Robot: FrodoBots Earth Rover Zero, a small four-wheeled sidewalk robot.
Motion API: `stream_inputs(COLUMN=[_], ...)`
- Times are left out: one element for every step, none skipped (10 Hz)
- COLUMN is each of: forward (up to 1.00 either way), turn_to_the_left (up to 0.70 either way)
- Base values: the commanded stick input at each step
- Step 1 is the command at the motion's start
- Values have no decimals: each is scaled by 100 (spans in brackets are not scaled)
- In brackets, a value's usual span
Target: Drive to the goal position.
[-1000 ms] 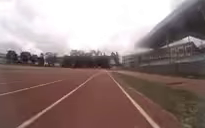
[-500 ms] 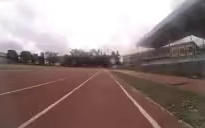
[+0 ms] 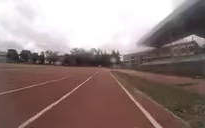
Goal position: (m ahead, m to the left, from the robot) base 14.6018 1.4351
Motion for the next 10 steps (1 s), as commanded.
stream_inputs(forward=[70,70,70,70,70,70,70,70,70,70], turn_to_the_left=[-20,-19,0,0,0,0,0,0,0,0])
